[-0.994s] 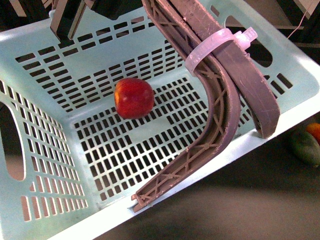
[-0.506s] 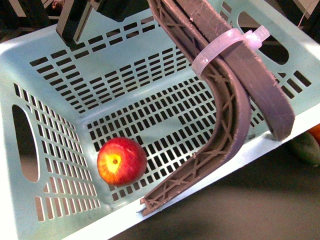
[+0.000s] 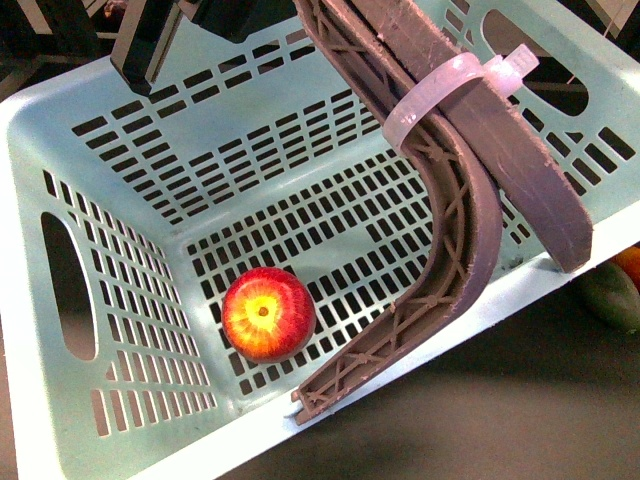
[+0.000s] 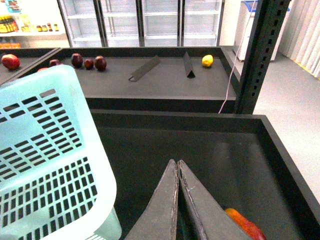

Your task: Pick apple with right arm and hold basket with left

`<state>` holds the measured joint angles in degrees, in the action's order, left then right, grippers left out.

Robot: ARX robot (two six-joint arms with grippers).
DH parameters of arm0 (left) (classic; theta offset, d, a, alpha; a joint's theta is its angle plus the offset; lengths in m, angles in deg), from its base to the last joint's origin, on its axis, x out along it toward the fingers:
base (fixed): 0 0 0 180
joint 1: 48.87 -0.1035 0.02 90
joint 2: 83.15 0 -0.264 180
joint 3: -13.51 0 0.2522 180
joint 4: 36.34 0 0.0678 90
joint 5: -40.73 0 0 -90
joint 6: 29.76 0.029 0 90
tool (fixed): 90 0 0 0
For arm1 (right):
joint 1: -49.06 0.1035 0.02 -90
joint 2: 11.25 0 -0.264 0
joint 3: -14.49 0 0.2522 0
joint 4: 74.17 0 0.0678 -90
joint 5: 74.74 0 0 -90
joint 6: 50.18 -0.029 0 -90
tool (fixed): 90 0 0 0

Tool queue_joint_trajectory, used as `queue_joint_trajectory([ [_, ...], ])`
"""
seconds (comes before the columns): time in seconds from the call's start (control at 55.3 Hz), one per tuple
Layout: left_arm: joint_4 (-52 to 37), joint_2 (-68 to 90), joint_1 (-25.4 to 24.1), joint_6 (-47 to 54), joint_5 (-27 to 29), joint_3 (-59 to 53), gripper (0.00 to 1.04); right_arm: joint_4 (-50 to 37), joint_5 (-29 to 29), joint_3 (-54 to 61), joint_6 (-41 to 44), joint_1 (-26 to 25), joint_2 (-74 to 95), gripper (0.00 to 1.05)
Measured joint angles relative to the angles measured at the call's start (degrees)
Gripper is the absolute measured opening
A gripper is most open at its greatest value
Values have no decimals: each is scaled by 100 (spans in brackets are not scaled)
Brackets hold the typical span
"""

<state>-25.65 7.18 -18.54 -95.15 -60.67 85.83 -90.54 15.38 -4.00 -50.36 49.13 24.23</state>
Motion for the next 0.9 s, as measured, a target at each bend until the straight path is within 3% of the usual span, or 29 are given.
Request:
queue_joint_trajectory([
  [0.542,0,0,0,0,2,0,26,566,-17,374,2,0,-1078,2],
  [0.904,0,0,0,2,2,0,26,1423,-11,374,0,0,-1961,2],
])
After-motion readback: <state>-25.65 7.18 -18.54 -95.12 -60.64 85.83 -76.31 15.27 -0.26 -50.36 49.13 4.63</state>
